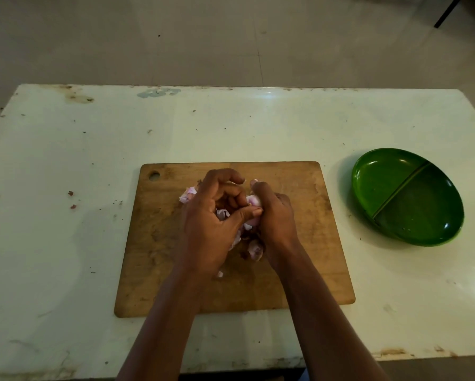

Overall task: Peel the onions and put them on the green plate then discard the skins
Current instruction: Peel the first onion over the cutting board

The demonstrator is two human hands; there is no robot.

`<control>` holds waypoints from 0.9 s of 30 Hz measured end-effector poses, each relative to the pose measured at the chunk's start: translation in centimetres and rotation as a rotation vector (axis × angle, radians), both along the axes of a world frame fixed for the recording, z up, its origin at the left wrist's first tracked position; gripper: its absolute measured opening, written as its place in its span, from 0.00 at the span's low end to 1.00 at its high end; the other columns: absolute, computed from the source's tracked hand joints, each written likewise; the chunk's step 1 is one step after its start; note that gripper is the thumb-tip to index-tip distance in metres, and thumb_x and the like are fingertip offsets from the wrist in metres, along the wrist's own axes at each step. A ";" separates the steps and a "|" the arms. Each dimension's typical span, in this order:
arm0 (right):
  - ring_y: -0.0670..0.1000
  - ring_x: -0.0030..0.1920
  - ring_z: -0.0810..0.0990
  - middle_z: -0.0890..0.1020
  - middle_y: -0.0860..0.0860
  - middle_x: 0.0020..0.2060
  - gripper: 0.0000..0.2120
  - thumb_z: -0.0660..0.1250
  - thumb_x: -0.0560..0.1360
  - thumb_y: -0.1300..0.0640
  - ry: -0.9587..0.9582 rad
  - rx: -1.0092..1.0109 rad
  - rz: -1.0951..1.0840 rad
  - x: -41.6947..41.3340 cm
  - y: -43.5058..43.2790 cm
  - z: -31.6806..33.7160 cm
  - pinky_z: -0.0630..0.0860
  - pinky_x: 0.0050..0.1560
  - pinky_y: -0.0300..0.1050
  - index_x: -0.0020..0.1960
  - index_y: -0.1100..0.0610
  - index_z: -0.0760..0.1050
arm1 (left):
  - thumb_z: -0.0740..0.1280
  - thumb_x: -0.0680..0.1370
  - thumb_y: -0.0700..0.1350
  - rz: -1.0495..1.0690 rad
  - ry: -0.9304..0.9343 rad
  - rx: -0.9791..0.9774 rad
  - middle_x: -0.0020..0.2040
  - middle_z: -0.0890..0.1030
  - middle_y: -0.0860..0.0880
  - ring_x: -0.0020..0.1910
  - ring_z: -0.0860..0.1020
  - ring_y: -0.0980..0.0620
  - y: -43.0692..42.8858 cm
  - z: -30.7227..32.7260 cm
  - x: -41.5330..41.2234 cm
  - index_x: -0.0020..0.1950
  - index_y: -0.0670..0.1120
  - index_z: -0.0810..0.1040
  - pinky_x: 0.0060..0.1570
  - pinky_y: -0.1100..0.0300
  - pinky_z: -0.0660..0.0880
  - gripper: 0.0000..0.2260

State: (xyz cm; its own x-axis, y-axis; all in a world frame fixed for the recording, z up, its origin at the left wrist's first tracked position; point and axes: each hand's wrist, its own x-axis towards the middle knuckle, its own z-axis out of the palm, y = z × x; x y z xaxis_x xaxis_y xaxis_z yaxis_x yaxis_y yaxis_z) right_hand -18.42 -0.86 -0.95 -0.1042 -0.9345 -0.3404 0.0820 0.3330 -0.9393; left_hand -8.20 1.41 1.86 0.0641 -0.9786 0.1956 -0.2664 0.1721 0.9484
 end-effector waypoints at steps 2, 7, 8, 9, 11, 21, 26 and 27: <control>0.55 0.28 0.72 0.74 0.58 0.27 0.22 0.58 0.80 0.51 -0.005 0.007 -0.004 0.1 0.0 0.1 0.68 0.31 0.45 0.32 0.63 0.75 | 0.75 0.69 0.35 -0.010 0.007 0.006 0.41 0.80 0.55 0.42 0.80 0.60 0.0 -0.1 0.0 0.51 0.54 0.71 0.44 0.68 0.77 0.20; 0.55 0.29 0.72 0.73 0.58 0.27 0.20 0.60 0.78 0.52 -0.026 0.017 -0.018 0.1 0.1 0.2 0.69 0.33 0.48 0.31 0.60 0.75 | 0.73 0.70 0.35 -0.053 0.003 0.020 0.41 0.78 0.54 0.42 0.79 0.59 0.0 0.0 -0.1 0.49 0.54 0.70 0.44 0.65 0.76 0.18; 0.54 0.30 0.72 0.73 0.57 0.27 0.19 0.61 0.77 0.51 -0.027 0.013 -0.015 0.1 0.1 0.1 0.69 0.33 0.49 0.31 0.60 0.75 | 0.72 0.71 0.35 -0.055 0.006 0.026 0.42 0.78 0.54 0.42 0.79 0.59 0.1 0.0 -0.1 0.49 0.54 0.70 0.44 0.63 0.77 0.18; 0.54 0.30 0.72 0.73 0.58 0.28 0.18 0.61 0.75 0.51 -0.024 0.007 -0.011 0.1 0.1 0.1 0.69 0.34 0.49 0.32 0.60 0.75 | 0.72 0.71 0.35 -0.057 0.008 0.031 0.42 0.78 0.54 0.43 0.79 0.59 0.1 -0.1 -0.1 0.49 0.54 0.70 0.45 0.60 0.78 0.18; 0.55 0.31 0.72 0.73 0.58 0.28 0.18 0.60 0.74 0.50 -0.011 0.001 -0.004 0.2 0.1 0.1 0.68 0.33 0.49 0.33 0.61 0.76 | 0.72 0.72 0.36 -0.057 0.012 0.045 0.43 0.79 0.52 0.44 0.80 0.56 0.1 -0.2 -0.1 0.49 0.54 0.70 0.46 0.53 0.79 0.16; 0.46 0.21 0.67 0.70 0.53 0.23 0.21 0.56 0.79 0.57 -0.108 0.020 -0.036 0.6 0.4 1.0 0.63 0.22 0.33 0.28 0.60 0.69 | 0.69 0.75 0.39 0.013 -0.060 -0.043 0.38 0.75 0.50 0.39 0.79 0.49 0.1 -1.0 -0.3 0.43 0.52 0.67 0.38 0.52 0.79 0.12; 0.45 0.22 0.69 0.72 0.49 0.22 0.24 0.53 0.81 0.55 -0.078 -0.021 -0.051 1.0 0.5 1.0 0.66 0.25 0.35 0.28 0.57 0.71 | 0.68 0.76 0.36 0.065 -0.177 -0.167 0.34 0.71 0.55 0.35 0.75 0.53 0.0 -1.6 -0.3 0.40 0.55 0.63 0.34 0.64 0.75 0.18; 0.45 0.23 0.71 0.74 0.49 0.22 0.25 0.53 0.82 0.53 -0.067 -0.022 -0.050 1.0 0.5 1.0 0.68 0.27 0.36 0.29 0.56 0.72 | 0.68 0.75 0.33 0.084 -0.210 -0.191 0.35 0.71 0.54 0.35 0.75 0.53 -0.1 -1.8 -0.3 0.40 0.54 0.64 0.33 0.62 0.75 0.19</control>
State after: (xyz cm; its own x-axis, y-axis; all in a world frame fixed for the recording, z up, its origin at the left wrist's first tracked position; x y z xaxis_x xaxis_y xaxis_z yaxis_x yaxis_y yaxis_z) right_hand -17.39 -0.34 0.02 -0.1291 -0.9359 -0.3278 0.1609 0.3064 -0.9382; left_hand -8.54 1.32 0.03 0.0819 -0.9159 0.3929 -0.4738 0.3111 0.8238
